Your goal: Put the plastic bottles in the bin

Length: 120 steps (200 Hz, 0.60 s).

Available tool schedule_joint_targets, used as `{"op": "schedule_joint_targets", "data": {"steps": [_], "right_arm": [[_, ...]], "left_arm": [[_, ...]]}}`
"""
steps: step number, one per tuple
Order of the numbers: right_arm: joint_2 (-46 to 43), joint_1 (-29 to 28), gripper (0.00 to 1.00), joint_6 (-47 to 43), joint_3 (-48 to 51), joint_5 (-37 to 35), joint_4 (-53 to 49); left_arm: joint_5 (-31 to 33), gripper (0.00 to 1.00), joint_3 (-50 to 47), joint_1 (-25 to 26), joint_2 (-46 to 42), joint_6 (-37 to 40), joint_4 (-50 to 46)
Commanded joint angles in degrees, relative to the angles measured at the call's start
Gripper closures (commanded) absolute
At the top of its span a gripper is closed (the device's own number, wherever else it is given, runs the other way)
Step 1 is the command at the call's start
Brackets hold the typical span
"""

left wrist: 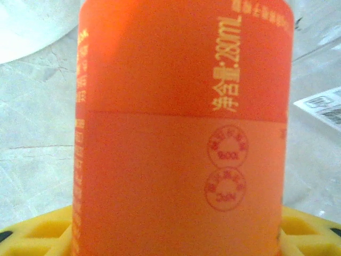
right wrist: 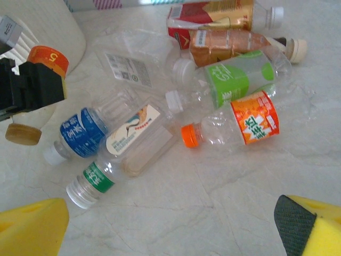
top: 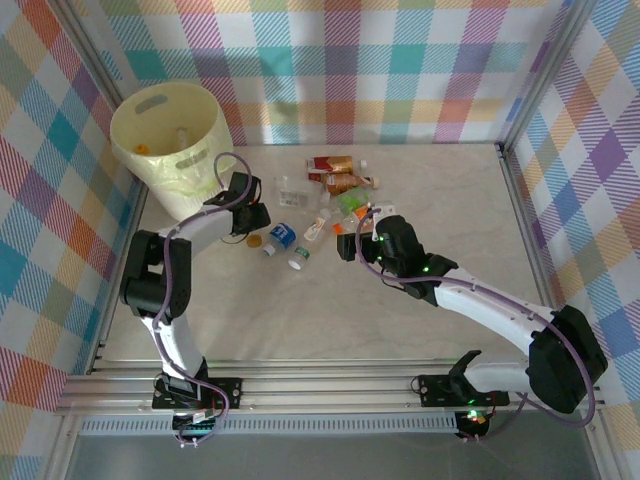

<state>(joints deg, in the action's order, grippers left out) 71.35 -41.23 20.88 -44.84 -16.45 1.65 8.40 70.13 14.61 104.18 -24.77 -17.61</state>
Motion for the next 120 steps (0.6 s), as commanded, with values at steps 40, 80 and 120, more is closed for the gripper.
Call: {"op": "schedule_joint_targets", "data": {"steps": [40,80,120], "right_arm": [[-4.75,0.06,0.00,-2.51,3.51,6.29,9.34],[-3.88,0.01,0.00,-5.14,3.03,13.50,11.69],[-1.97,-0.01,0.00,-5.65,2.02,18.01,14.29]], "left_arm": [[-5.67,0.68,-6.09,1.25,-12.69,2.94,6.00],[-11.57,0.68,-8.94,1.38,-19.74,6.85,10.03],[-14.82,0.68,-9.61,1.38,-26.45,9.69,10.44]]}}
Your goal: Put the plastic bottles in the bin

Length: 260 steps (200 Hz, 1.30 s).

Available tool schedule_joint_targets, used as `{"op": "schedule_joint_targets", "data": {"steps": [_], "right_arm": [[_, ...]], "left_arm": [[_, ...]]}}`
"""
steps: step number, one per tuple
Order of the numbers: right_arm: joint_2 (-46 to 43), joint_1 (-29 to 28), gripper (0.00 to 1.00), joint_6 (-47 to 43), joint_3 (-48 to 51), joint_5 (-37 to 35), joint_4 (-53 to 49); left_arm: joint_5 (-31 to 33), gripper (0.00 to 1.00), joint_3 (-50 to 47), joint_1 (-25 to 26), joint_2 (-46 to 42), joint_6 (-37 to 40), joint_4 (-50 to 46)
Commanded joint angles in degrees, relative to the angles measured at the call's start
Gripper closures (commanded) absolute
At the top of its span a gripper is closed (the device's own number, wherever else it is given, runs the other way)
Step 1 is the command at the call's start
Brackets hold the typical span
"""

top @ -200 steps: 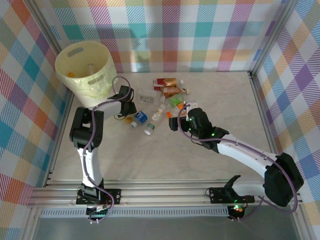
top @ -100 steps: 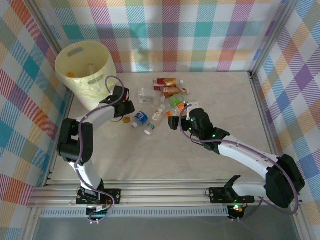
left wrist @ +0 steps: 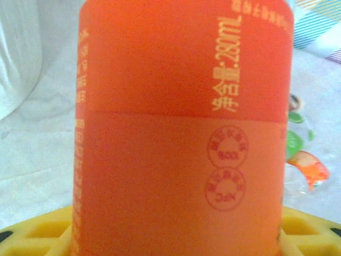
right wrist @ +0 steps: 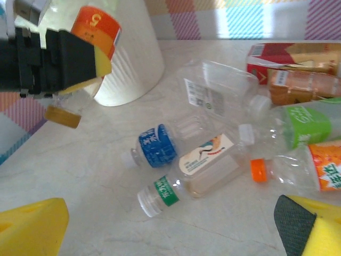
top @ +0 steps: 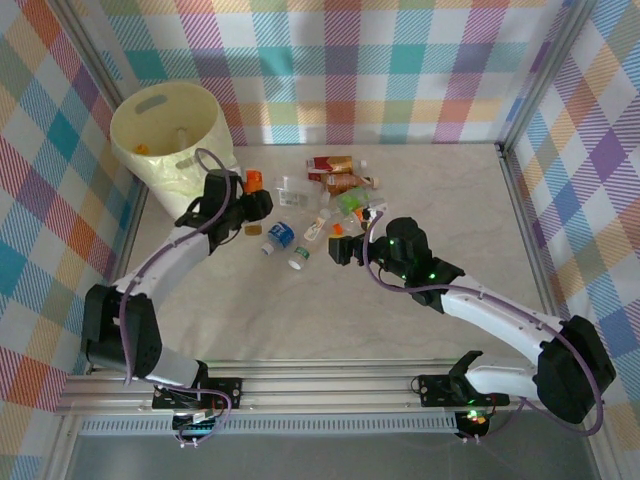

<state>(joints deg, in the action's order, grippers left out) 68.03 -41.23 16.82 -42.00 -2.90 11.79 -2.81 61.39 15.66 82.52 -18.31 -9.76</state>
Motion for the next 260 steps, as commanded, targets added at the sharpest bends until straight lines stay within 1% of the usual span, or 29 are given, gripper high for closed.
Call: {"op": "schedule_joint_targets", "data": {"steps": [1,31,57,106,115,129,143,159,171,179,184,195,210,231,237,260], "right_arm": [[1.42,-0.04,0.00,-1.60,-0.86,4.47,4.18],[3.01,-0.02,0.00,-1.35,-1.75,5.31,5.13],[3.99,-0.03,0.00,-1.90,-2.23,5.79,6.33],[4.13,-0.07,0.00,-2.77,-2.31,5.53,5.98],[3.96,-0.05,0.00,-2.82,-2.34,5.16,5.63],[3.92,-0.05,0.00,-2.59,-2.45,3.18,4.69],[3.54,-0.05,0.00,-3.08,-2.24,1.88,4.10],[3.08,-0.08,0.00,-3.51,-1.62,1.27,4.24],[2.62,-0.07,0.00,-3.46,-1.53,1.05,4.10],[2.50,-0.07,0.00,-3.53,-1.57,0.89,3.78],[2.50,-0.08,0.00,-3.55,-1.55,0.80,3.64],[2.37,-0.04,0.00,-3.55,-1.51,0.53,3.46],[2.28,-0.07,0.00,-3.56,-1.51,0.23,3.31],[2.38,-0.05,0.00,-3.55,-1.42,0.18,3.19],[2.39,0.00,0.00,-3.55,-1.51,0.23,3.14],[2.47,-0.06,0.00,-3.56,-1.60,0.10,2.84]], "left_arm": [[-3.69,0.68,-0.89,0.34,-4.98,3.25,2.57],[-6.20,0.68,-0.03,0.10,-9.21,4.21,1.59],[-8.73,0.68,4.31,-0.63,-10.90,4.32,-2.14],[-7.24,0.68,10.86,-1.33,-11.70,5.36,-5.10],[-8.75,0.68,12.17,-1.80,-11.63,4.79,-5.31],[-12.82,0.68,13.15,-2.42,-11.99,3.79,-3.78],[-13.68,0.67,14.10,-2.39,-12.14,3.82,-2.64],[-11.27,0.67,16.35,-2.48,-11.54,4.79,-3.55],[-7.97,0.67,18.80,-2.80,-10.61,5.36,-5.21],[-5.77,0.67,20.74,-3.23,-9.78,5.34,-5.70],[-4.64,0.67,22.12,-3.57,-9.28,5.30,-7.90],[-3.28,0.67,24.76,-4.49,-8.14,5.00,-8.60],[-1.99,0.67,27.19,-6.16,-7.09,3.93,-8.11],[3.99,0.67,29.05,-7.33,-6.04,3.53,-6.68],[5.67,0.67,29.64,-7.60,-5.63,3.54,-4.29],[11.80,0.67,32.72,-8.84,-2.91,3.68,-3.26]]}}
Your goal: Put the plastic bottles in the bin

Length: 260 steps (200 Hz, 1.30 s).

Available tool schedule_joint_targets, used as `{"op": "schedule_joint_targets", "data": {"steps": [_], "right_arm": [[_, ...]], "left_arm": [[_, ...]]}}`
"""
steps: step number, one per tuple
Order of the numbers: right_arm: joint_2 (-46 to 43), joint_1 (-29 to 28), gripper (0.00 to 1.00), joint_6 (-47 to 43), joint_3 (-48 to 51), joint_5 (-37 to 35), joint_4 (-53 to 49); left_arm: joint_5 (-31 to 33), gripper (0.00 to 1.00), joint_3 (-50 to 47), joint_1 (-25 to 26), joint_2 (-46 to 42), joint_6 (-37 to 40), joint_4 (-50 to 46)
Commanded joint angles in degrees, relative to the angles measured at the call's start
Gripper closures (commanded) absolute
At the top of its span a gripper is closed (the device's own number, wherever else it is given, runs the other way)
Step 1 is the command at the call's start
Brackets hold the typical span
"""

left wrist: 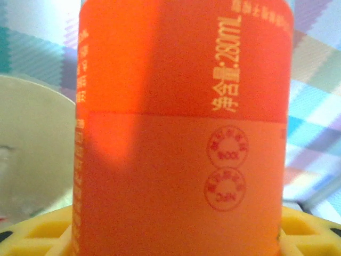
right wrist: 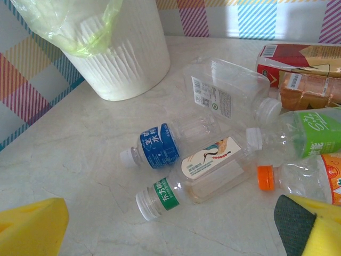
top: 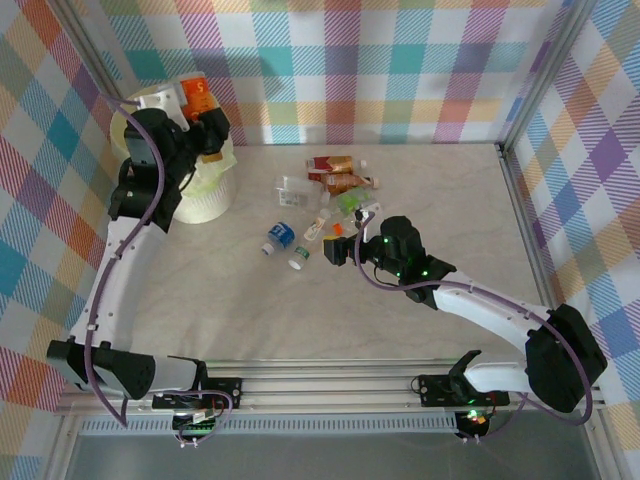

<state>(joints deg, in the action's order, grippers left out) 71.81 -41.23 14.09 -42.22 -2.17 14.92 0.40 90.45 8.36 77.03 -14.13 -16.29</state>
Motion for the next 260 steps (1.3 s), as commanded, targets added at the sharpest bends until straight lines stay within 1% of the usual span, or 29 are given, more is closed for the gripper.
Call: {"op": "schedule_joint_targets", "data": {"steps": [1,17,37,66,70,100,131,159,193,214,247,260], "right_arm": [[-1.32,-0.07,0.00,-0.82,-1.42,-0.63,-0.26],[-1.23,-0.06,0.00,-0.81,-1.38,-0.64,-0.41],[-1.15,-0.03,0.00,-0.71,-1.47,-0.63,-0.79],[-1.23,-0.04,0.00,-0.39,-1.95,-0.64,-2.05],[-1.23,-0.07,0.00,-0.40,-2.08,-0.72,-2.28],[-1.39,-0.07,0.00,-0.12,-2.45,-0.91,-3.58],[-1.72,-0.07,0.00,-0.07,-2.60,-0.96,-4.75],[-2.05,-0.11,0.00,-0.24,-2.53,-1.25,-5.57],[-1.70,-0.06,0.00,-0.70,-2.83,-1.43,-5.63],[-1.41,-0.03,0.00,-0.73,-3.39,-1.17,-6.11],[-1.23,0.01,0.00,-0.38,-3.49,-1.04,-6.41],[-1.33,-0.04,0.00,-0.20,-3.44,-1.17,-6.64]], "left_arm": [[8.97,0.67,3.79,-1.57,2.63,-0.52,3.37],[13.43,0.67,5.36,-2.73,4.69,-1.59,4.42],[16.38,0.67,7.94,-4.64,8.08,-2.49,4.86],[14.49,0.67,15.25,-8.14,14.54,-4.97,0.84],[14.30,0.67,16.07,-8.46,15.34,-5.35,-1.17],[15.25,0.66,20.68,-11.47,20.28,-8.35,-5.11],[14.49,0.65,22.38,-15.12,23.86,-12.74,-7.58],[14.33,0.62,23.79,-16.76,26.60,-14.95,-10.62],[15.82,0.56,24.74,-17.32,28.41,-18.16,-14.54],[16.12,0.45,25.28,-17.33,28.67,-20.25,-15.93],[13.85,0.27,26.00,-17.33,28.12,-22.32,-16.85],[12.78,0.24,26.08,-17.33,27.63,-22.56,-17.00]]}}
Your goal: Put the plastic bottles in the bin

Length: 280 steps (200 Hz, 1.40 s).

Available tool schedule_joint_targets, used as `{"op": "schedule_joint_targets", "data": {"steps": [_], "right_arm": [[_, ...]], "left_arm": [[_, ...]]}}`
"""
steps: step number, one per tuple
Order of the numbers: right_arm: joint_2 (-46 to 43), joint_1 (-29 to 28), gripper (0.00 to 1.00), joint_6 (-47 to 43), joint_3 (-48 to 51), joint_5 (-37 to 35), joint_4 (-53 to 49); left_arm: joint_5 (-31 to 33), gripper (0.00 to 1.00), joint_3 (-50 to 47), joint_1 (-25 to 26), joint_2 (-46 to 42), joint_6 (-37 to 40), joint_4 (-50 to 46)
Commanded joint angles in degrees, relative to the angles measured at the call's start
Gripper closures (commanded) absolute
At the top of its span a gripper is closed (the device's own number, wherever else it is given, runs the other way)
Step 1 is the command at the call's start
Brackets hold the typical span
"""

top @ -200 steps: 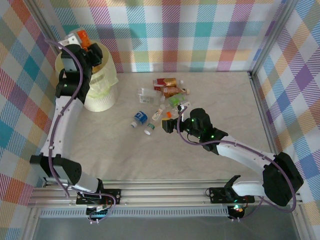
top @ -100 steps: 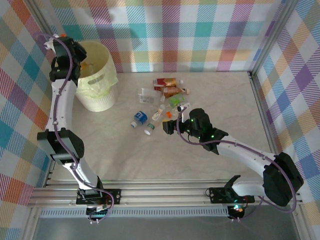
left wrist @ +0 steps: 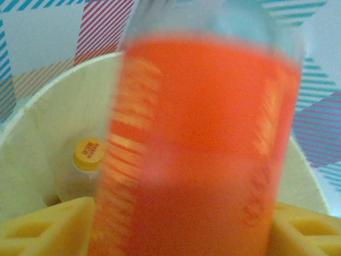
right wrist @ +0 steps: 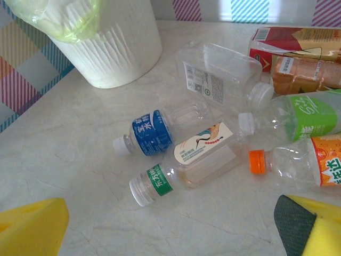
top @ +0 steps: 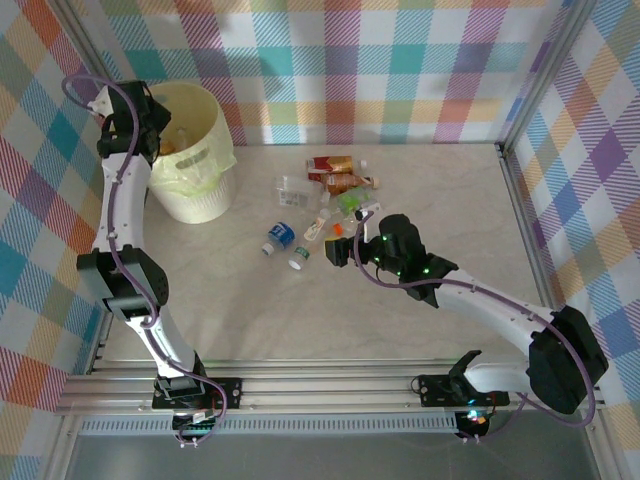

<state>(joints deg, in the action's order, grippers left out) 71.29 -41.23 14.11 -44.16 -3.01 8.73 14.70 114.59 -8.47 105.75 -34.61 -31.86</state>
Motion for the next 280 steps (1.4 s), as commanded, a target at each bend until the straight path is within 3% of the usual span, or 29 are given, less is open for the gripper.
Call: {"op": "schedule_joint_targets", "data": {"steps": [1,76,138,204,280], "right_arm": [[-0.80,-0.06,0.00,-0.18,-1.47,-0.38,-0.46],[-1.94,0.02,0.00,4.99,-0.18,-9.94,-0.02],[-1.90,0.03,0.00,7.14,1.33,-15.81,0.50],[-1.18,0.01,0.00,8.68,0.92,-18.60,-1.13],[2.90,0.10,0.00,17.32,-1.67,-19.41,-6.25]], "left_arm": [[-1.56,0.24,1.91,-0.50,-1.17,-2.06,-1.45],[-6.91,0.17,-0.58,-0.06,-5.42,-1.20,-0.22],[-9.70,0.11,-8.69,3.89,-11.53,1.93,5.49],[-10.07,0.00,-16.91,8.34,-18.38,6.21,11.16],[-12.80,0.00,-27.22,14.19,-26.31,7.18,15.38]]}}
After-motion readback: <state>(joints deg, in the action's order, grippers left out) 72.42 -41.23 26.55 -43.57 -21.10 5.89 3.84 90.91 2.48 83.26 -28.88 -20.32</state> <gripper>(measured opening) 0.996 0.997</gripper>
